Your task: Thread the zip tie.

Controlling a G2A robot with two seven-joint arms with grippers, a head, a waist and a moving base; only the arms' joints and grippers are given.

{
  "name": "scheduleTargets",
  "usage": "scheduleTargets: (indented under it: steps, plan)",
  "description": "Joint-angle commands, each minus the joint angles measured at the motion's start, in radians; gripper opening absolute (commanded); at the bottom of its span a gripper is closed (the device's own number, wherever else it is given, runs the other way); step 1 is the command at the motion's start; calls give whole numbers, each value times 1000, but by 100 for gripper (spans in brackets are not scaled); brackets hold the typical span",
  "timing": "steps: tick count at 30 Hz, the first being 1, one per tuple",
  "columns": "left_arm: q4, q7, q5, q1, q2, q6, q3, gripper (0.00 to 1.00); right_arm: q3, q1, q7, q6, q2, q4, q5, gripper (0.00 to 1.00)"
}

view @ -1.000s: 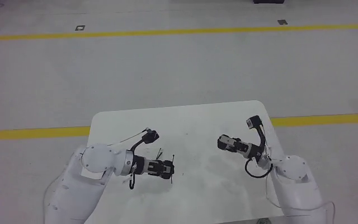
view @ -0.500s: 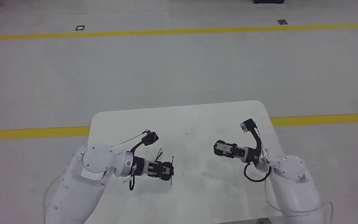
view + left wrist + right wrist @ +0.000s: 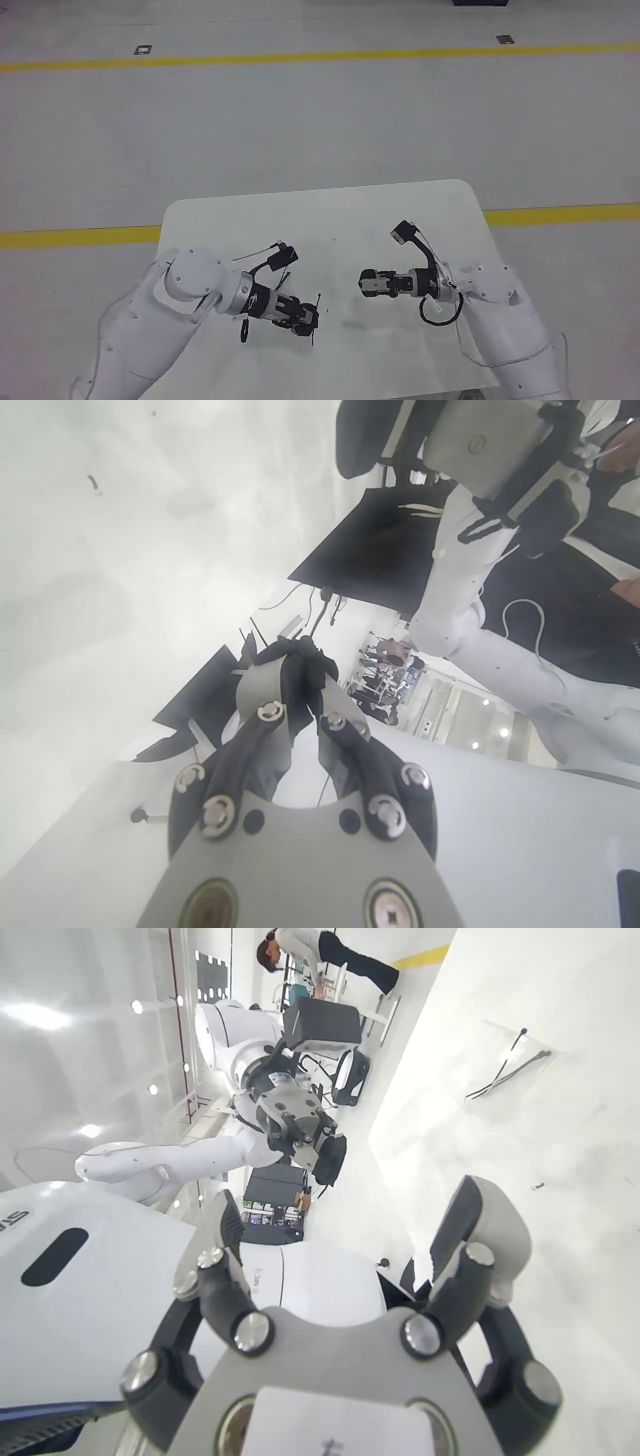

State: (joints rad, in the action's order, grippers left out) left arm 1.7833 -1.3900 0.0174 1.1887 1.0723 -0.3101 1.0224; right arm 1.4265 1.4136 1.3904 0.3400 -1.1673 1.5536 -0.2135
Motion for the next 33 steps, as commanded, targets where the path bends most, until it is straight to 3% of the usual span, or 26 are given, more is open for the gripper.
scheduleTargets:
  steps: [1,3,11,15,22,25,33]
  plan:
    - [-4,0,36,-20,-16,-7,-25,0,-34,-16,0,0,4,-11,-19,100]
    - [-2,0,25,-39,-29,0,-45,0,-45,-24,0,0,7,-26,-26,100]
    - [-7,21,42,-30,-28,11,-51,0,-48,-21,-17,0,6,-23,-31,100]
    - [-65,22,190,-30,-22,59,-54,0,-105,-38,-50,0,0,-39,-44,100]
    - [-150,11,342,-49,-16,126,-72,0,-159,-102,-11,0,-16,-101,-129,100]
    - [-158,32,302,-64,-19,135,-79,0,-179,-113,0,0,-20,-102,-139,100]
    - [-161,53,330,-56,-17,146,-90,0,-183,-106,-38,0,-20,-85,-119,100]
